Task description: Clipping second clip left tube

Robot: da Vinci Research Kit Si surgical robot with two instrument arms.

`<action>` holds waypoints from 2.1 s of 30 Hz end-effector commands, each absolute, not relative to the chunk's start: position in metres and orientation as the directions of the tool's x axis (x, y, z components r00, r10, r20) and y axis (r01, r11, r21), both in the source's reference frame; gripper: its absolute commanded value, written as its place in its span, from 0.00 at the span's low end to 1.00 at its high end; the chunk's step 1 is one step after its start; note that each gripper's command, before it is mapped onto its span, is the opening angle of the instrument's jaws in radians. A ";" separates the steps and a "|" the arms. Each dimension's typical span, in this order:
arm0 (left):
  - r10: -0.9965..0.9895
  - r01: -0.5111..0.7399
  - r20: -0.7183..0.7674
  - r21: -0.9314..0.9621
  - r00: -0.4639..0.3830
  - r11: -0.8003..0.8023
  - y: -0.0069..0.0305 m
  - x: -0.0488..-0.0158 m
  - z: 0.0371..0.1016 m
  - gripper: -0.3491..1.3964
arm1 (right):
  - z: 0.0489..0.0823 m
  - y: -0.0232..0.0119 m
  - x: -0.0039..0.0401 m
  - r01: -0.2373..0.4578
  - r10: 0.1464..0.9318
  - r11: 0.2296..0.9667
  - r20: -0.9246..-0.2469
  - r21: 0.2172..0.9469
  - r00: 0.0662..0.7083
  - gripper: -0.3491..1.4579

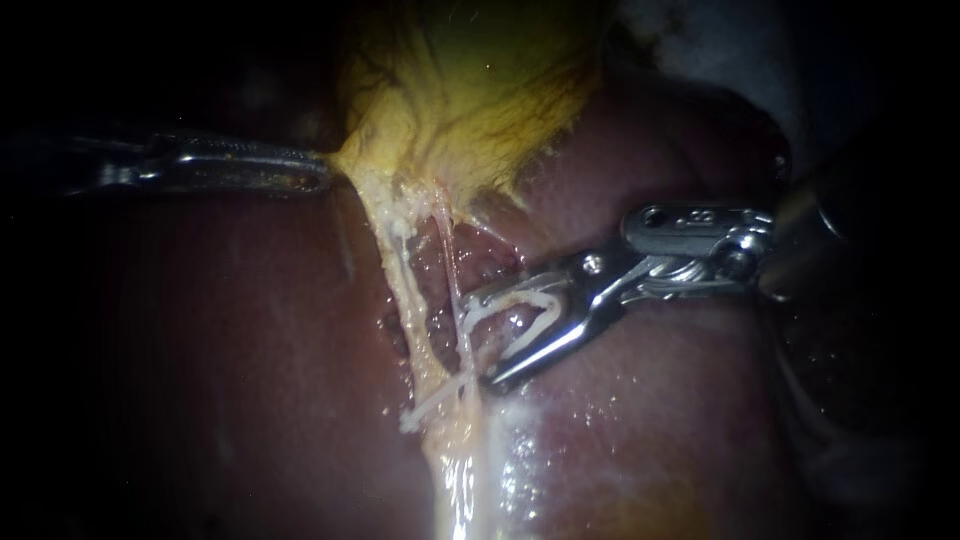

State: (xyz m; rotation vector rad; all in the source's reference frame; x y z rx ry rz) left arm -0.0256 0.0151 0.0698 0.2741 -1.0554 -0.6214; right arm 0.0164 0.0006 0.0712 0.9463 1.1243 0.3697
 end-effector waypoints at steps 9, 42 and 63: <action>-0.597 0.345 0.725 0.494 0.343 0.798 0.0151 -0.0256 0.0699 0.00 | 0.0748 -0.0015 0.0177 0.198 0.676 0.564 -0.586 0.801 0.447 0.52; -0.598 0.346 0.725 0.494 0.343 0.798 0.0151 -0.0258 0.0699 0.00 | 0.0768 -0.0041 0.0224 0.223 0.773 0.475 -0.525 0.851 0.356 0.52; -0.597 0.345 0.725 0.494 0.343 0.798 0.0151 -0.0257 0.0699 0.00 | 0.0723 -0.0057 0.0239 0.325 0.783 0.371 -0.481 0.870 0.394 0.40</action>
